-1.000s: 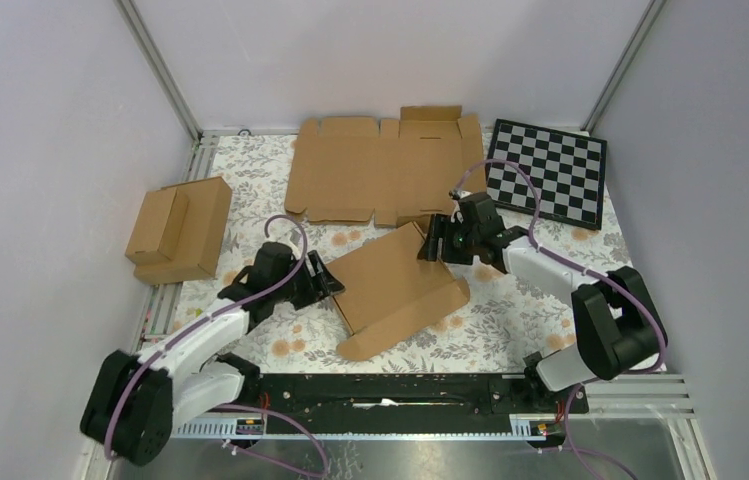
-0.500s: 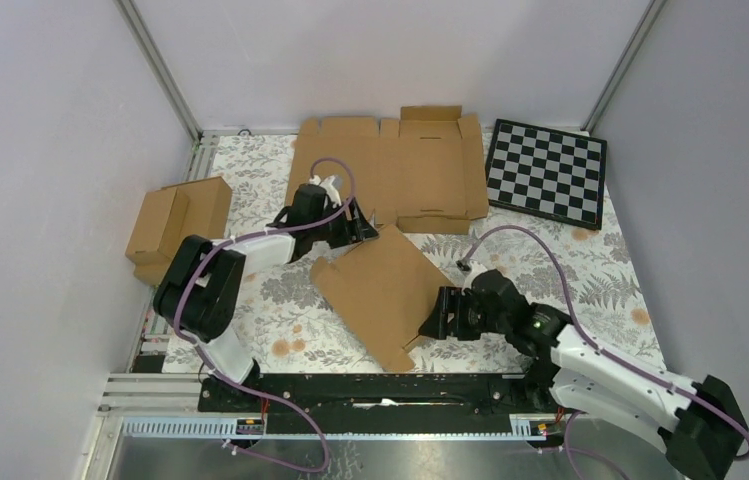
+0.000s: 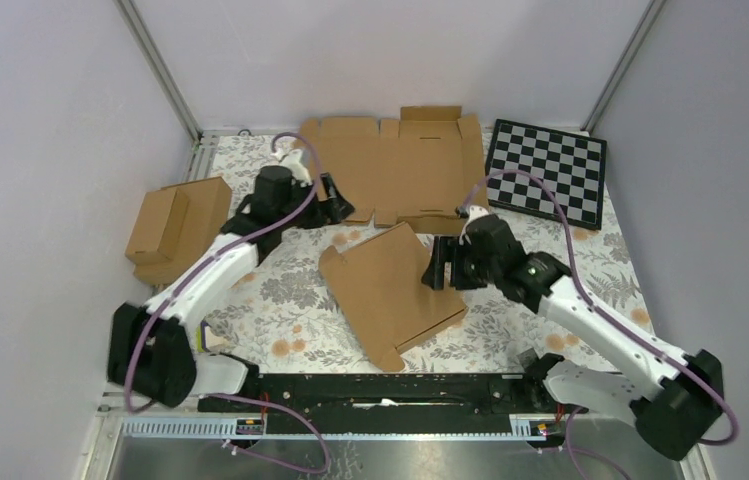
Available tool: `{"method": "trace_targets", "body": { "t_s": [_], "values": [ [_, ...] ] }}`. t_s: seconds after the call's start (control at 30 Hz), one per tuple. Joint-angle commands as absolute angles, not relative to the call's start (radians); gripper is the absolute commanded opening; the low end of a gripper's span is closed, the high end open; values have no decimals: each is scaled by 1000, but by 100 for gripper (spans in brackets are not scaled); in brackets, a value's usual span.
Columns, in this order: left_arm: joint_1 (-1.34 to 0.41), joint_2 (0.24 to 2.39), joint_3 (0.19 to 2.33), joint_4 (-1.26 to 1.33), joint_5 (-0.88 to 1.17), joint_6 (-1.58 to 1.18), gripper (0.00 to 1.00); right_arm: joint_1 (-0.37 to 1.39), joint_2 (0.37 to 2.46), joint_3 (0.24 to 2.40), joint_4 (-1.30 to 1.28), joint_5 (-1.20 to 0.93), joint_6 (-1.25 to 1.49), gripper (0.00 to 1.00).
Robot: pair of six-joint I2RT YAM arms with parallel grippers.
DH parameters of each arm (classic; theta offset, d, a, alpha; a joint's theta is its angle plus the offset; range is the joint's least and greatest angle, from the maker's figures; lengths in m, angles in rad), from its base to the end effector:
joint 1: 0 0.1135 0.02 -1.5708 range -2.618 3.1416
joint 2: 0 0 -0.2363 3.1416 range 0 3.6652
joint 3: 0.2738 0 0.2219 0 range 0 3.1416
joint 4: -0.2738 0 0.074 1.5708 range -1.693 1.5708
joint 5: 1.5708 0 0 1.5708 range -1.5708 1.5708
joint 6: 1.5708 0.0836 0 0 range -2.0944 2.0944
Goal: Fold the paper box
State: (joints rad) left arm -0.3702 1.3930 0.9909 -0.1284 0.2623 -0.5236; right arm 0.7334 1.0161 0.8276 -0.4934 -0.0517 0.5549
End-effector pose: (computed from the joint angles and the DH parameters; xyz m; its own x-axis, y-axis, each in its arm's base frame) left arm 0.3014 -0.1402 0.2394 -0.6875 -0.2512 -0.6814 0.2474 0.8012 -0.5449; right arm 0.1746 0.1631 0.2340 -0.7659 0.0181 -0.6427 -0.3468 0.8300 0.4367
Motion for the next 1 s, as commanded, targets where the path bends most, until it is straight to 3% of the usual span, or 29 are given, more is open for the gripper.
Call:
{"method": "trace_targets", "body": {
  "t_s": [0.0, 0.23, 0.43, 0.8, 0.97],
  "values": [
    [-350, 1213, 873, -315, 174, -550, 81, 542, 1111, 859, -402, -186, 443, 75],
    [-334, 944, 664, -362, 211, -657, 75, 433, 1307, 853, -247, -308, 457, 59],
    [-334, 756, 491, -329, 284, -767, 69, 388, 1319, 762, -139, -303, 490, 44],
    [-334, 739, 420, -292, 276, -813, 65, 373, 1399, 739, -134, -326, 463, 33],
    [-334, 750, 419, -306, 248, -825, 64, 341, 1428, 706, -96, -326, 455, 15]
  ]
}}
